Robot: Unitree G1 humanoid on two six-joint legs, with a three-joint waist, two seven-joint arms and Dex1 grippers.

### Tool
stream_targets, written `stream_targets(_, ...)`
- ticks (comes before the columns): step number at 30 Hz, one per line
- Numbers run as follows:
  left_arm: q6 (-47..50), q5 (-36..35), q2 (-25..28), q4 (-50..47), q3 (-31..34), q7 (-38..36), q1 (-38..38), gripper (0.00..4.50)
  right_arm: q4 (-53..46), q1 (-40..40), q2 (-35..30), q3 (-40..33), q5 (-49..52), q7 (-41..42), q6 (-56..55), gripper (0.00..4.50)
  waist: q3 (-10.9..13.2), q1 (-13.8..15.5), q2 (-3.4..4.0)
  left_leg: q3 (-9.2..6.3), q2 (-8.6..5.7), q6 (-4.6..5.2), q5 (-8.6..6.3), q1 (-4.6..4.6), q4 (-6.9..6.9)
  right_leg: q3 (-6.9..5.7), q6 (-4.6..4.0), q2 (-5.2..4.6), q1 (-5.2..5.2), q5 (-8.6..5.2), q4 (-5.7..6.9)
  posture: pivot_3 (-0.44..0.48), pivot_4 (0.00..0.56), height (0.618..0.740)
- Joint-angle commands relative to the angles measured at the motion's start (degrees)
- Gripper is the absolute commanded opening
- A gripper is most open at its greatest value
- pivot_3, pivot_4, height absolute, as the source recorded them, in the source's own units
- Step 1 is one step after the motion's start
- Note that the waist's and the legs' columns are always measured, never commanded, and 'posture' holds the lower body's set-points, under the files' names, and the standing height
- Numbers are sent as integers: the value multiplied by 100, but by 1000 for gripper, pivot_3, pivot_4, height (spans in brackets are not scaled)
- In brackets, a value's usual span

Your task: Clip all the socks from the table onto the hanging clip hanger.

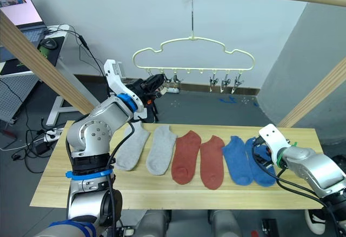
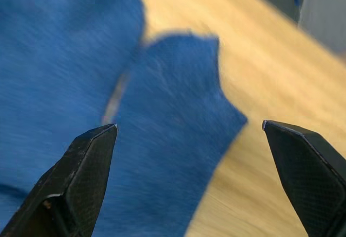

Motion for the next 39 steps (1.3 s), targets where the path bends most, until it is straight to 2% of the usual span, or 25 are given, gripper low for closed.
stream_targets(1,4,-105,-18,-339,-18,81,13,236,421,-161,117,-37,-446,439,-238,4500,13,4,3,1,0,0,0,0,0,1,0,0,0,0,0,76,309,740)
stream_targets(15,35,-92,51,-502,-86,189,162,236,1513,-719,812,-105,-1297,1484,-436,4500,115,31,8,1,-1,-3,1,0,1,1,0,-1,0,2,4,102,323,740)
stream_targets(24,45,-86,97,-556,-104,206,191,236,2178,-623,1082,-83,-1751,1965,-909,4500,116,39,6,0,1,-5,2,3,9,3,13,0,5,12,4,123,319,740)
stream_targets(26,51,-80,108,-567,-115,206,199,236,2198,-604,1115,-119,-1822,2028,-941,4139,116,40,5,0,0,-7,3,3,12,3,18,0,7,15,4,123,319,740)
stream_targets(29,55,-77,117,-574,-121,206,206,236,2143,-582,1158,-168,-1885,2108,-926,3223,116,40,5,0,0,-9,4,3,15,4,23,0,8,18,4,123,319,740)
stream_targets(37,40,-56,118,-568,-140,212,214,236,2167,-592,1244,-257,-2032,2237,-875,285,116,51,5,-1,-1,-14,8,4,18,6,32,0,11,27,4,124,317,740)
stream_targets(38,37,-53,120,-565,-140,211,216,236,2171,-593,1254,-268,-2057,2253,-872,46,116,54,5,-1,-1,-14,8,4,18,6,33,-1,10,27,4,124,317,740)
stream_targets(39,37,-49,120,-559,-141,214,215,236,2181,-598,1263,-276,-2082,2268,-873,46,116,57,5,0,-1,-14,8,3,18,6,33,-1,11,27,3,129,317,740)
